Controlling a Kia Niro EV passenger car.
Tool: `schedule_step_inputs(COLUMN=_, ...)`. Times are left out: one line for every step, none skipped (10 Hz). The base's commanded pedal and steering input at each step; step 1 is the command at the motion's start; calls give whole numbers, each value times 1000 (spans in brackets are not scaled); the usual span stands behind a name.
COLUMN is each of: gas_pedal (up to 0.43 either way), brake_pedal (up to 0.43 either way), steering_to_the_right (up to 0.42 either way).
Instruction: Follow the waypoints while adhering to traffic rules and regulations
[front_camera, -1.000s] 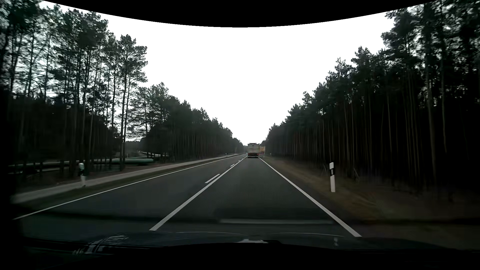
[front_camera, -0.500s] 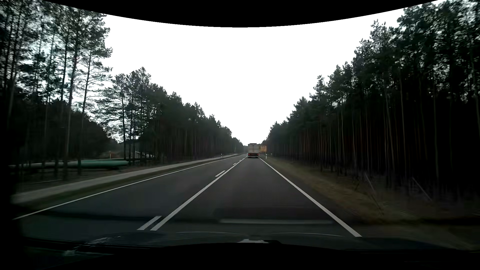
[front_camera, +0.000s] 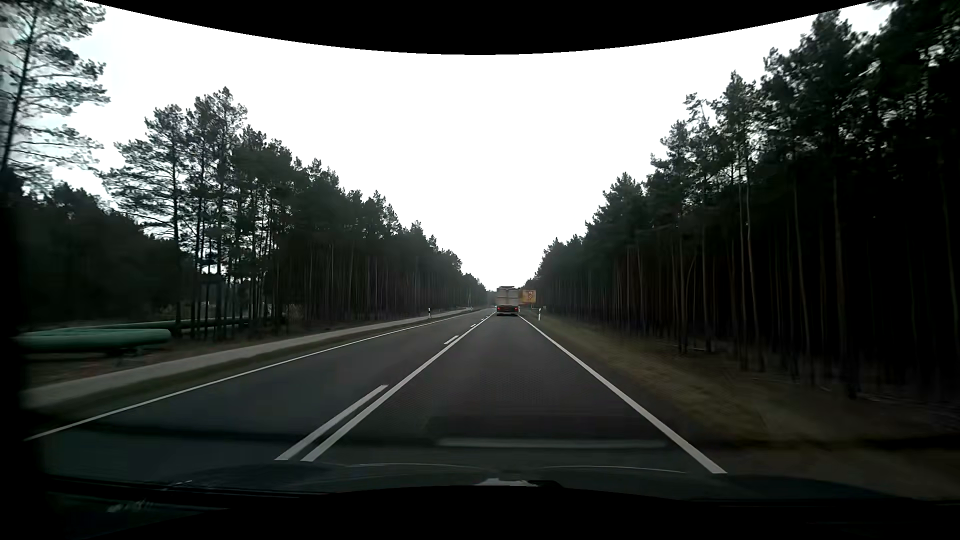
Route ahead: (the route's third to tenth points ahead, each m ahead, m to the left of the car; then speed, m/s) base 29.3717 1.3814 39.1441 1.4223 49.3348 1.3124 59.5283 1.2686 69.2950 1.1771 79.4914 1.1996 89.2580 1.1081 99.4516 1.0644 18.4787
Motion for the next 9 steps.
schedule_step_inputs(gas_pedal=189, brake_pedal=0, steering_to_the_right=2)
schedule_step_inputs(gas_pedal=189, brake_pedal=0, steering_to_the_right=2)
schedule_step_inputs(gas_pedal=189, brake_pedal=0, steering_to_the_right=2)
schedule_step_inputs(gas_pedal=189, brake_pedal=0, steering_to_the_right=2)
schedule_step_inputs(gas_pedal=189, brake_pedal=0, steering_to_the_right=2)
schedule_step_inputs(gas_pedal=189, brake_pedal=0, steering_to_the_right=2)
schedule_step_inputs(gas_pedal=189, brake_pedal=0, steering_to_the_right=1)
schedule_step_inputs(gas_pedal=189, brake_pedal=0, steering_to_the_right=2)
schedule_step_inputs(gas_pedal=177, brake_pedal=0, steering_to_the_right=2)
